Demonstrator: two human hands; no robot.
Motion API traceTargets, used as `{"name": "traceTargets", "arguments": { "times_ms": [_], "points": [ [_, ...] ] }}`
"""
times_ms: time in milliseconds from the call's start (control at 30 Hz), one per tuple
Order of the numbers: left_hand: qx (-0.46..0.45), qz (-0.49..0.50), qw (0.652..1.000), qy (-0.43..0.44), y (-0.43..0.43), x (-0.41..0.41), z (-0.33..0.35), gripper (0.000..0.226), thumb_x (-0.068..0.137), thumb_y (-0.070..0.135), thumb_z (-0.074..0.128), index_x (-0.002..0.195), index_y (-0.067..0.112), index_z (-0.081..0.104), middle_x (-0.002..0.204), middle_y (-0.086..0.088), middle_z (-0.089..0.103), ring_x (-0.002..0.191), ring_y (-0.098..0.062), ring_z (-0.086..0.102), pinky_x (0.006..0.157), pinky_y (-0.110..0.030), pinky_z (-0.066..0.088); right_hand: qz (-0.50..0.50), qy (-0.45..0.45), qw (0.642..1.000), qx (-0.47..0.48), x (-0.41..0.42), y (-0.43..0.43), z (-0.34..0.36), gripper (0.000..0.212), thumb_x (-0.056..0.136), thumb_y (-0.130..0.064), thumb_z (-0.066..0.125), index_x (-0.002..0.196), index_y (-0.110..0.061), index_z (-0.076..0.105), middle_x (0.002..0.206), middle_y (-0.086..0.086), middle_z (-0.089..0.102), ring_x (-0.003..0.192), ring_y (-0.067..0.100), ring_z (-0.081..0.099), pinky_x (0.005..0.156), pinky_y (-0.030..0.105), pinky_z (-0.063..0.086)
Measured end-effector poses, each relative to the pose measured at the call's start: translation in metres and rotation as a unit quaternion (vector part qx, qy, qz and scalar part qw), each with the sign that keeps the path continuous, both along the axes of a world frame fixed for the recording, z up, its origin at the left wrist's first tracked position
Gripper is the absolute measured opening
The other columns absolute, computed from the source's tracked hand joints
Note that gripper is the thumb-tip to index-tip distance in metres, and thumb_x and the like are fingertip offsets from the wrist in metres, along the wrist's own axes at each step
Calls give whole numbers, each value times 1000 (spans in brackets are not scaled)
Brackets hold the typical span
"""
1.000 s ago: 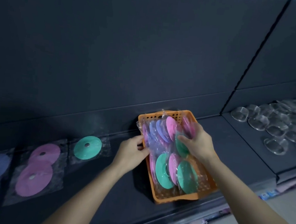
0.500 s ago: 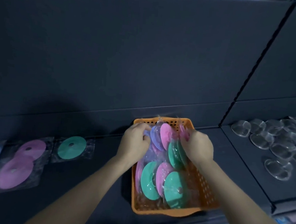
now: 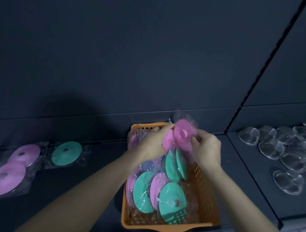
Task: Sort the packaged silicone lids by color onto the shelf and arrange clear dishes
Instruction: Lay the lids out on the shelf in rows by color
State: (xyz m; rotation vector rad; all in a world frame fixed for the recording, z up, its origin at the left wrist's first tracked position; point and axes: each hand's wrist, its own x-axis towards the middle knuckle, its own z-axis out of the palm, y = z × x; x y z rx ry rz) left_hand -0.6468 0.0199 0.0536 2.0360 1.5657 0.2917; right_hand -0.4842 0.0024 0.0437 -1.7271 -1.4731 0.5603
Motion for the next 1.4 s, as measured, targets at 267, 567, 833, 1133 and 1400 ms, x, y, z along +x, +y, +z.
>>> {"name": "traceTargets", "arguments": {
  "times_ms": [267, 567, 833, 1133, 1400],
  "points": [
    [145, -4, 982, 120, 3, -11, 0, 3, 88, 19, 51, 88, 18, 48, 99, -2, 44, 97, -29, 48, 67, -30, 33, -26, 103, 993, 48, 0, -4, 12, 18, 88, -6, 57, 90, -14, 73, 70, -2, 68, 68, 20, 63, 58, 27, 52],
    [203, 114, 963, -133, -5, -45, 42, 23, 92, 22, 53, 76, 7, 47, 74, -3, 54, 68, -19, 48, 64, -34, 38, -22, 232, 959, 162, -15, -11, 44, 22, 89, -7, 57, 68, 1, 57, 61, 0, 49, 61, 7, 41, 59, 26, 36],
    [-140, 264, 763, -573, -35, -54, 48, 42, 100, 39, 39, 108, 2, 58, 104, -21, 66, 90, -32, 65, 72, -41, 54, 134, 54, 947, 287, -64, -33, 51, 37, 84, 5, 59, 109, -19, 71, 113, -5, 70, 111, 8, 61, 103, 38, 44],
    [-279, 232, 671, -647, -58, -93, 44, 36, 88, 31, 58, 114, 6, 63, 99, -14, 71, 84, -26, 69, 76, -38, 57, 308, -128, 906, 262, -103, -52, 3, 36, 83, -11, 50, 115, -13, 66, 129, 4, 61, 130, 25, 46, 107, 52, 36],
    [-164, 295, 749, -570, -64, -112, 20, 29, 83, 1, 60, 111, 4, 65, 96, -19, 70, 81, -30, 68, 73, -42, 57, 266, -16, 941, 208, -94, -61, 8, 32, 86, -21, 49, 105, -9, 71, 120, 2, 65, 118, 9, 55, 105, 19, 37]
  ]
}}
